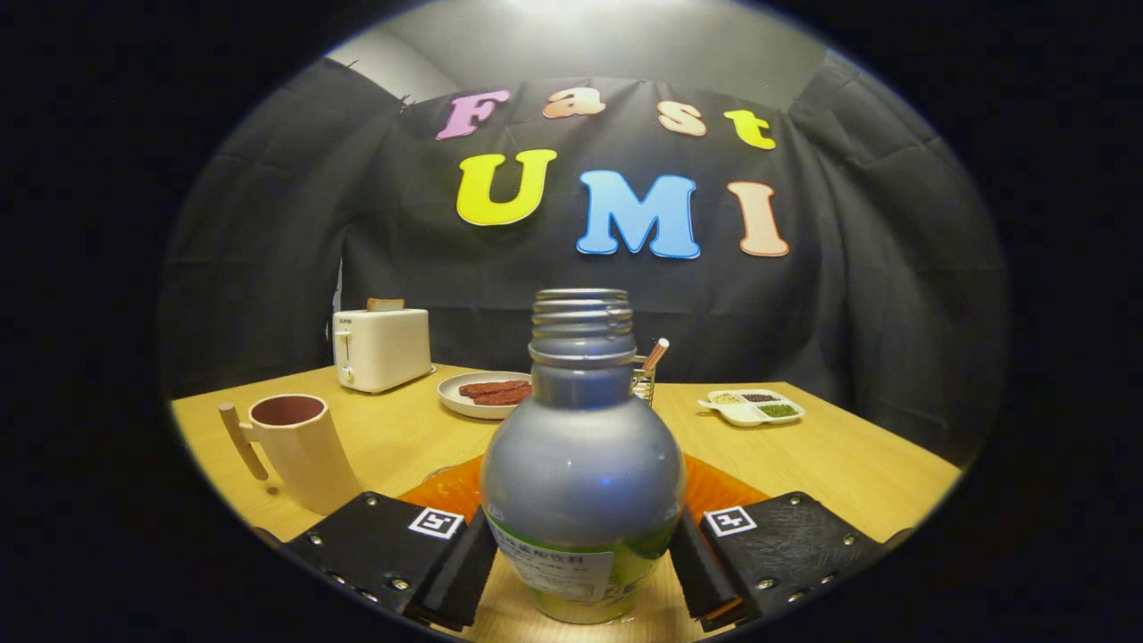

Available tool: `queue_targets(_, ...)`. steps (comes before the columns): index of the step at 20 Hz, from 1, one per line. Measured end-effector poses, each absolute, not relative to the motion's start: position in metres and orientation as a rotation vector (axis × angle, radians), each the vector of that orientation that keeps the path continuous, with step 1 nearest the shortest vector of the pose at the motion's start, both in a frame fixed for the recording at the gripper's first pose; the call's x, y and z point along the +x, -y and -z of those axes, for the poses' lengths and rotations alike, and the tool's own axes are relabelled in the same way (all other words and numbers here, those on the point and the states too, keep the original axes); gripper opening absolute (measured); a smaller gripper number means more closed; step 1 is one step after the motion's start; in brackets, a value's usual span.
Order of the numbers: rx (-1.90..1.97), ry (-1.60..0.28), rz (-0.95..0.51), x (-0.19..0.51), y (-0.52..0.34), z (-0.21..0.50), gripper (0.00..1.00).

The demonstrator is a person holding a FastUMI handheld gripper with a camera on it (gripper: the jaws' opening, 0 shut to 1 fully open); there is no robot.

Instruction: Take the bottle from table, then pour the juice into the cup, finally place the bottle on the coaster

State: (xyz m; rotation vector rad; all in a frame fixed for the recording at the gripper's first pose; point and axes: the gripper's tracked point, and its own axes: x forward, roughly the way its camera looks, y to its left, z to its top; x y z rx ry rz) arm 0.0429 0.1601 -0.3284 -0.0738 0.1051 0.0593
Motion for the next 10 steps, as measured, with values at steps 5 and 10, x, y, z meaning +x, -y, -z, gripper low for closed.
queue_targets(5, -0.292, -0.07, -0.067, 0.06, -0.179, 0.298, 0.83)
queue_targets(10, -0.441, -0.136, -0.095, 0.08, -0.2, 0.308, 0.83)
